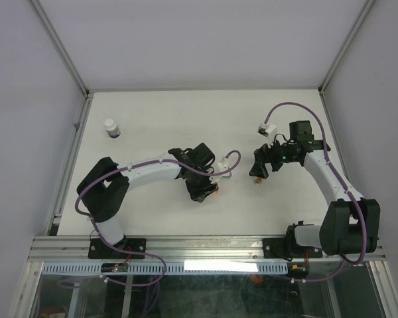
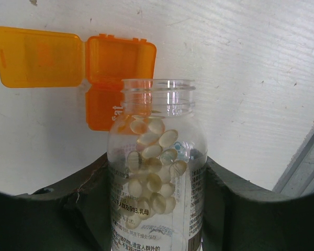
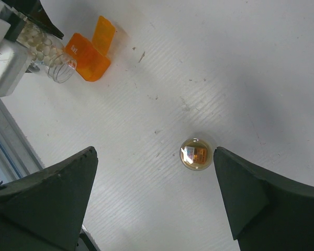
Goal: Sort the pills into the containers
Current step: Pour the pill into the pill container.
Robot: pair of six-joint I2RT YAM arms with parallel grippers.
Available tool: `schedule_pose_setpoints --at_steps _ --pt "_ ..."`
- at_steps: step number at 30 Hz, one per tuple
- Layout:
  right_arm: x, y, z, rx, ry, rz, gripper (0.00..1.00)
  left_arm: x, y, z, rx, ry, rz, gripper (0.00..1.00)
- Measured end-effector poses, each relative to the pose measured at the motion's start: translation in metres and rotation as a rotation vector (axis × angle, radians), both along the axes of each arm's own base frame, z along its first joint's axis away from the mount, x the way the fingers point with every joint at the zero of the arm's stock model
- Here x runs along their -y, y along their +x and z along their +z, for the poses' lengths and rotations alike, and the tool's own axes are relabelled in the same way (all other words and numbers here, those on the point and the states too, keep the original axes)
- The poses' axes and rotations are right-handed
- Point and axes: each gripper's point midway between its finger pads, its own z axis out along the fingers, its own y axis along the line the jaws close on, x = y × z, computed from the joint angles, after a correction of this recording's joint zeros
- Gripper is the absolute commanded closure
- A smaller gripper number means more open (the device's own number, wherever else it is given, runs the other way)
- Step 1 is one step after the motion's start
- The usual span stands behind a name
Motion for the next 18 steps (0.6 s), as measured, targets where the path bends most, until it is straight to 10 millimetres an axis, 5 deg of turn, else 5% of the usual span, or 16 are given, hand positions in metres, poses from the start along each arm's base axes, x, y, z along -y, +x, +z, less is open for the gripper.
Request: schedule_pose_setpoints --at_steps 18 --pt "-0.0004 -0.0002 0.0003 0.000 0.003 0.001 0.04 -0.0064 0.0048 -0.0003 0.003 0.019 0.019 1.00"
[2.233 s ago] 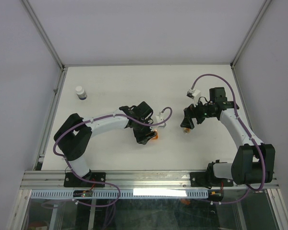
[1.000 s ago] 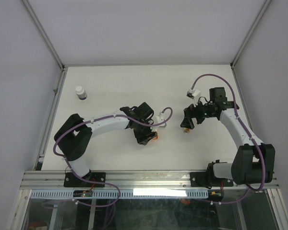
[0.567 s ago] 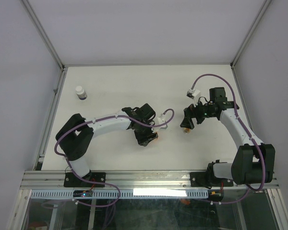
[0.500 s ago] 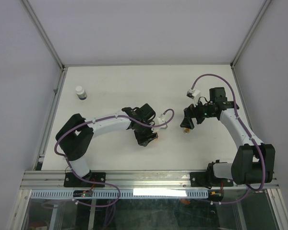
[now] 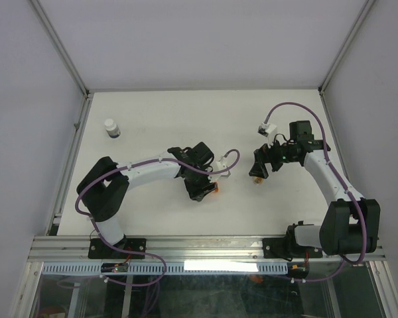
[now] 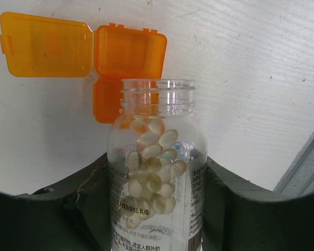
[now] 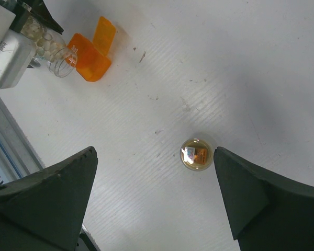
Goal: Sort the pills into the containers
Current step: Pour the pill into the pill container.
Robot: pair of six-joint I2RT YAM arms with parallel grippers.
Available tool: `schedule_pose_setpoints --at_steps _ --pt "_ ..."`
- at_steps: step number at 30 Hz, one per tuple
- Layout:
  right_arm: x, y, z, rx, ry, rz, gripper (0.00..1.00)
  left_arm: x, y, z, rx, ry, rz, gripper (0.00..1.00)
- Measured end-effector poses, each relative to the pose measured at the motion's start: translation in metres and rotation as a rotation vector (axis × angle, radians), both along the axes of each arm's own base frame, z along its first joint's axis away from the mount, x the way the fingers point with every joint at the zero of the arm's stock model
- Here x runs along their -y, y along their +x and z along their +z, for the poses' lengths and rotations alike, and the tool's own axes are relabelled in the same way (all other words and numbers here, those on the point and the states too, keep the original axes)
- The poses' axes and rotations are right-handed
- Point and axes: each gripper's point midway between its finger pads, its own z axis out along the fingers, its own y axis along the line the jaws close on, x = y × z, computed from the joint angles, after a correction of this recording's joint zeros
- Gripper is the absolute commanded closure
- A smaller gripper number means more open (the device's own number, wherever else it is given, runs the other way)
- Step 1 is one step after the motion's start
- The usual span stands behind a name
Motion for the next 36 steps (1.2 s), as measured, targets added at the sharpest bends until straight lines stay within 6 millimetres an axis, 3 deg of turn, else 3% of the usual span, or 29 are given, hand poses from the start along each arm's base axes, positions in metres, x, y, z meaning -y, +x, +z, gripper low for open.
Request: schedule_pose_setpoints --at_steps 36 --pt "0.000 -0.001 0.000 -0.007 0.000 0.000 0.03 -0.001 0.010 0.007 0.017 0.035 0.014 1.00"
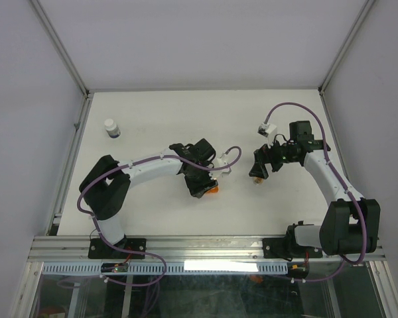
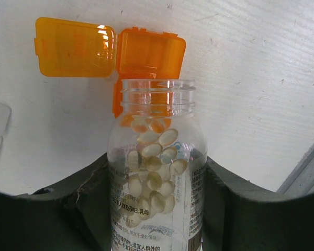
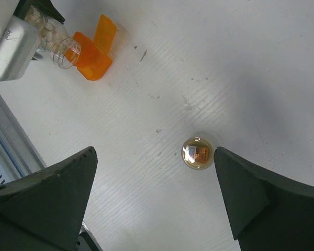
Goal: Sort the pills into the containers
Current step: Pour the pill into the pill container.
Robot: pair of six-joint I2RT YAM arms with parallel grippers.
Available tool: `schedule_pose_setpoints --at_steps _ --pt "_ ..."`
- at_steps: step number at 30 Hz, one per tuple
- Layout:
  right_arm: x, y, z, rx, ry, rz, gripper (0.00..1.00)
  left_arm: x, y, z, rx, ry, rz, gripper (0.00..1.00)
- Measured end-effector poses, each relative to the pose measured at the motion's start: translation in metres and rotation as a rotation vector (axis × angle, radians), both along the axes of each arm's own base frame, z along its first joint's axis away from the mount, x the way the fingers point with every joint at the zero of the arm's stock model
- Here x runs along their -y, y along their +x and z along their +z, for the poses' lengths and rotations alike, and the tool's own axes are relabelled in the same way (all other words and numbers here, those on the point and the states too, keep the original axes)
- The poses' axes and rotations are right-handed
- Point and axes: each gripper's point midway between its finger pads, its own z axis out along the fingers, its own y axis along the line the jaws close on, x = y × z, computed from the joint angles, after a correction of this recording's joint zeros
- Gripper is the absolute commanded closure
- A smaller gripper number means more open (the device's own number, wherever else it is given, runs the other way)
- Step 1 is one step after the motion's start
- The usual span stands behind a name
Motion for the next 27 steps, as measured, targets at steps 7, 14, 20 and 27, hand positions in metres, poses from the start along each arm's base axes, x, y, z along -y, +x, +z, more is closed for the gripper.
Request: schedule_pose_setpoints --at_steps 7,14,20,27 --pt "0.0000 -0.0001 0.0000 0.000 0.000 0.000 0.03 -0.0005 0.0026 0.0017 0.009 0.007 0.004 1.00" --pt "0.0000 -0.0001 0.0000 0.000 0.000 0.000 0.03 0.0007 0.0021 0.0027 0.007 0.007 0.002 1.00" --pt "0.0000 0.0000 0.0001 0.000 0.000 0.000 0.02 0.0016 0.0004 0.0021 0.005 0.007 -0.002 1.00" --pt "0.0001 0.0000 0.0001 0.000 0.000 0.000 0.02 0.0012 -0.0004 0.0024 0.002 0.013 -0.005 1.00"
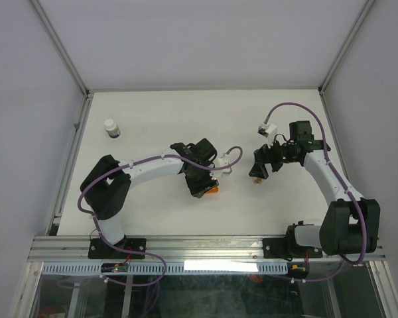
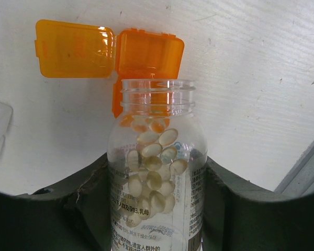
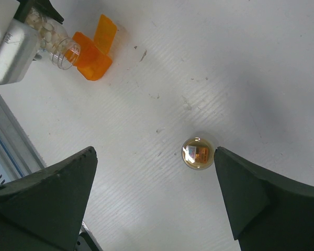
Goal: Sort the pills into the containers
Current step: Pour the pill into the pill container.
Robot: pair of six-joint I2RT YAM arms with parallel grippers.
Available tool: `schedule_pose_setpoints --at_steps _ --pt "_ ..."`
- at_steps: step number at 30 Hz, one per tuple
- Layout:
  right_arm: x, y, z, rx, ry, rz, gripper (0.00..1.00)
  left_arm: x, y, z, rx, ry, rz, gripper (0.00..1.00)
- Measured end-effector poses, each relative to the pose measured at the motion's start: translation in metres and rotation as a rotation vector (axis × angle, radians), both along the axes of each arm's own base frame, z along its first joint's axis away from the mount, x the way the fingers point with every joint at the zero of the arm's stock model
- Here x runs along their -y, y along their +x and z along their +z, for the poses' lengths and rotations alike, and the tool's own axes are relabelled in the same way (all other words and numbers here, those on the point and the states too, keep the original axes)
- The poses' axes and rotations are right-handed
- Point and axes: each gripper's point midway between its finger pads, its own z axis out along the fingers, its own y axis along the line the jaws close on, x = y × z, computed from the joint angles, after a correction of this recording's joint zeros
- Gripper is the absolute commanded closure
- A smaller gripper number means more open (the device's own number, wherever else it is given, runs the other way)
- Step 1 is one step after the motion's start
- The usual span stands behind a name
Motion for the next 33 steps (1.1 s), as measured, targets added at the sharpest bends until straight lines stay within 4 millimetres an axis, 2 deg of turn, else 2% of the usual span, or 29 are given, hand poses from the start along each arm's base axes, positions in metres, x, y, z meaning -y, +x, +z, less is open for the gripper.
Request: schedule_pose_setpoints --at_steps 33 --pt "0.0012 0.0005 0.0000 0.000 0.000 -0.005 0.02 -0.0002 -0.0041 -0.0048 -0.020 0.034 -0.009 1.00"
